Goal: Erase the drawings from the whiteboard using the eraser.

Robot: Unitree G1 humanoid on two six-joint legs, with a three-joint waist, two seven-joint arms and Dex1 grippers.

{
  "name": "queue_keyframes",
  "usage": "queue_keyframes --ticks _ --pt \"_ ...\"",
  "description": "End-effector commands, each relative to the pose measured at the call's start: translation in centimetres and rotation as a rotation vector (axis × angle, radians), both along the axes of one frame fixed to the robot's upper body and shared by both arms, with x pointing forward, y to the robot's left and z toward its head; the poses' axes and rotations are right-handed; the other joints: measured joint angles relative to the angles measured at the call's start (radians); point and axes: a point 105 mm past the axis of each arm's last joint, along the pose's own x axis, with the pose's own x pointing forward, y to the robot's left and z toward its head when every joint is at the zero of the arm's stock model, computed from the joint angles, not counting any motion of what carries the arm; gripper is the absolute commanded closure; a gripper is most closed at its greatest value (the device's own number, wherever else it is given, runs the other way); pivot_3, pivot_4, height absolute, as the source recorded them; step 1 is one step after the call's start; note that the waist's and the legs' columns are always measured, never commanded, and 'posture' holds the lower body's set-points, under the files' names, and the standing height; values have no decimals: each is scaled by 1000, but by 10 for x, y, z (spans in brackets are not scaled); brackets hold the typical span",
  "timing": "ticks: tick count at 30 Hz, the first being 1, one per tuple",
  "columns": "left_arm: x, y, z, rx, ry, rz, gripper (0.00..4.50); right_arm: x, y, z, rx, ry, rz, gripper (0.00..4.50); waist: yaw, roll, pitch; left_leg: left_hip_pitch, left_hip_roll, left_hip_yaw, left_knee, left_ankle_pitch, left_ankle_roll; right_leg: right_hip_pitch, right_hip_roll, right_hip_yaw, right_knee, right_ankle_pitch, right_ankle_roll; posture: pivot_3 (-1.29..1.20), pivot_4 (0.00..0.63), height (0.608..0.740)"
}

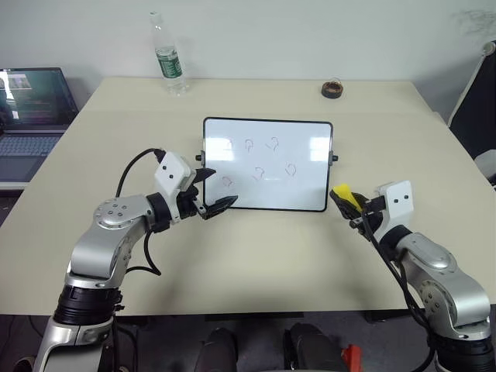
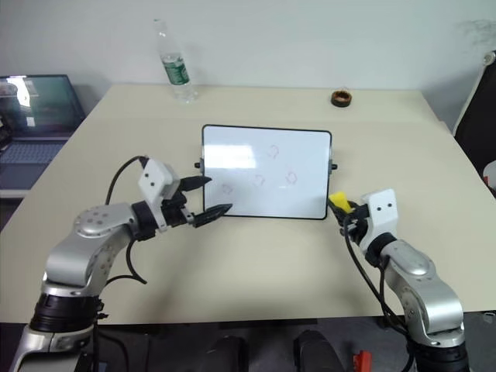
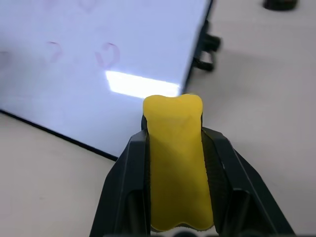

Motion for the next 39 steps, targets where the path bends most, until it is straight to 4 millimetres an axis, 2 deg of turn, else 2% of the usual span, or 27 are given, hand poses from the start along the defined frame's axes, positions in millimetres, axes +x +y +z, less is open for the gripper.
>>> queue_keyframes --ticks 1,6,11,17,20,23,28,34,36,39 --pt "-9 -6 17 5 -55 -42 0 -2 14 24 -29 -94 76 3416 1 0 0 0 0 0 0 0 0 0 0 0 0 0 0 0 150 740" --pt "-9 -9 19 24 -48 -60 0 25 35 45 -184 -242 115 3416 -6 0 0 1 0 1 0 0 0 0 0 1 0 0 0 0 150 740" --pt "-4 -17 28 30 -64 -87 0 67 72 70 -240 -368 136 3416 -8 0 0 1 0 1 0 0 0 -1 1 0 0 0 0 0 150 740" --pt "-5 -22 28 53 -57 -126 0 97 98 79 -296 -422 154 3416 -6 0 0 -2 0 1 0 0 0 -2 -1 0 -1 0 0 0 150 740" --pt "-6 -21 28 55 -54 -121 0 111 100 72 -332 -405 144 3416 -6 0 0 -2 0 1 0 0 0 -3 -2 0 -1 0 0 0 150 740" --pt "-8 -21 27 59 -47 -119 0 112 104 56 -373 -373 189 3416 -5 0 0 -2 1 0 0 0 0 -3 -2 -1 0 0 0 0 150 740" --pt "-9 -21 26 62 -42 -115 0 96 119 37 -467 -342 345 3416 -8 0 0 -2 1 1 0 0 0 -3 -2 0 1 0 0 0 150 740" --pt "-6 -17 23 67 -39 -117 0 121 98 71 -439 -441 92 3423 -9 0 0 -1 1 0 2 0 0 -3 -1 0 4 0 -1 0 150 740" --pt "-6 -15 21 69 -38 -119 0 123 97 72 -442 -445 78 3425 -8 0 0 -1 1 0 3 0 0 -3 -1 0 4 0 -1 0 150 740" --pt "-5 -13 18 71 -37 -121 0 119 108 62 -466 -421 143 3426 -8 0 0 -1 0 0 3 0 0 -3 -1 0 4 0 0 0 150 740"
